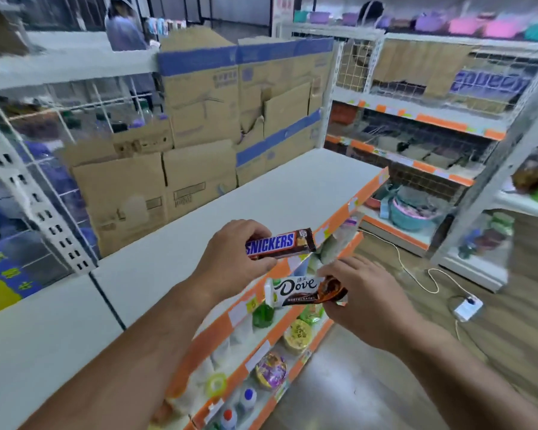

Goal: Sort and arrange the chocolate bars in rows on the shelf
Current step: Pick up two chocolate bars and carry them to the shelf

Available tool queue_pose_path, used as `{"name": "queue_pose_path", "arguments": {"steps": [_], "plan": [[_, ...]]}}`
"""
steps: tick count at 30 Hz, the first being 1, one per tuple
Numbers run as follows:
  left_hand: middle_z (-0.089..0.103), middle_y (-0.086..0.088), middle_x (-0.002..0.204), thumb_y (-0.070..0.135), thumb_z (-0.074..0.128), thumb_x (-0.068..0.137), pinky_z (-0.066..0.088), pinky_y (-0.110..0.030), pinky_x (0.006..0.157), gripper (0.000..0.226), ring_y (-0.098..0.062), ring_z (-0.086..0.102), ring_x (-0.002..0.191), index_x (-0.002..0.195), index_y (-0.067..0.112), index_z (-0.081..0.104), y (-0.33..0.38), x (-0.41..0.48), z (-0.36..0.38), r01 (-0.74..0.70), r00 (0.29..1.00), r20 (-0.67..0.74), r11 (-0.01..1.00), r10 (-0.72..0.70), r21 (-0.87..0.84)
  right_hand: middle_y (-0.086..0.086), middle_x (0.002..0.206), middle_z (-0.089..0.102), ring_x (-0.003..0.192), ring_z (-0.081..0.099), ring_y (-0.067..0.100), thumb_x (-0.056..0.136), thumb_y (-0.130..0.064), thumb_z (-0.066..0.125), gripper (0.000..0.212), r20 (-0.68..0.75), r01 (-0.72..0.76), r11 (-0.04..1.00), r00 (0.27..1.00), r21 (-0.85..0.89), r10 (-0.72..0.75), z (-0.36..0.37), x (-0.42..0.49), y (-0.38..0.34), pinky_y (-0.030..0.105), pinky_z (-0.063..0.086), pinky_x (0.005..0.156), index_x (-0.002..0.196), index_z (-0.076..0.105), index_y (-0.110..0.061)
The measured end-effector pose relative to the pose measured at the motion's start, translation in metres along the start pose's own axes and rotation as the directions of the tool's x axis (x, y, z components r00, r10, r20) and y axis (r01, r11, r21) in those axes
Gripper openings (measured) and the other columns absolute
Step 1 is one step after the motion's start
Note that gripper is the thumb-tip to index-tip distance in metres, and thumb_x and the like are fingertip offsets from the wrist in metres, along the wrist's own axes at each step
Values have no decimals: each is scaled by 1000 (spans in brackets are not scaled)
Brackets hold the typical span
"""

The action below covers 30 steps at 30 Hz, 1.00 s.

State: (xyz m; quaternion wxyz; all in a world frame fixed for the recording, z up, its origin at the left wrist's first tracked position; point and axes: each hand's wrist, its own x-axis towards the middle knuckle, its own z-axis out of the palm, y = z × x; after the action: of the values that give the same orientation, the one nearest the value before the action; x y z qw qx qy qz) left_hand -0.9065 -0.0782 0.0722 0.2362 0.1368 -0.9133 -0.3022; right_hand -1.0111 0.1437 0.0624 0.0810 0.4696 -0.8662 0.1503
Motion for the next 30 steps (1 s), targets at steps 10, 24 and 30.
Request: {"name": "queue_pose_path", "arguments": {"steps": [10,24,30], "plan": [[60,13,95,25,86,66,50,-24,81,46,-2,57,87,105,31,63,15,124,87,38,997,-68,998,-41,-50,-16,89,61,86,55,13,65,-30,67,34,7,49,998,999,29,-49,11,85,143,27,42,67,98,60,-35],[54,17,98,28,85,68,50,-23,84,54,0,57,91,112,40,56,62,258,197,262,939,-237,965,-250,20,-17,92,61,88,56,14,68,-32,59,34,75,297,945,948,135,-309,-2,219,339,29,46,73,102,61,-34],[49,28,88,29,83,72,41,-18,81,39,-3,47,93,109,27,68,25,312,220,283,935,-269,943,-231,176,-15,91,61,85,57,14,67,-32,64,34,95,338,923,929,181,-359,27,283,373,30,47,70,101,61,-32]]}}
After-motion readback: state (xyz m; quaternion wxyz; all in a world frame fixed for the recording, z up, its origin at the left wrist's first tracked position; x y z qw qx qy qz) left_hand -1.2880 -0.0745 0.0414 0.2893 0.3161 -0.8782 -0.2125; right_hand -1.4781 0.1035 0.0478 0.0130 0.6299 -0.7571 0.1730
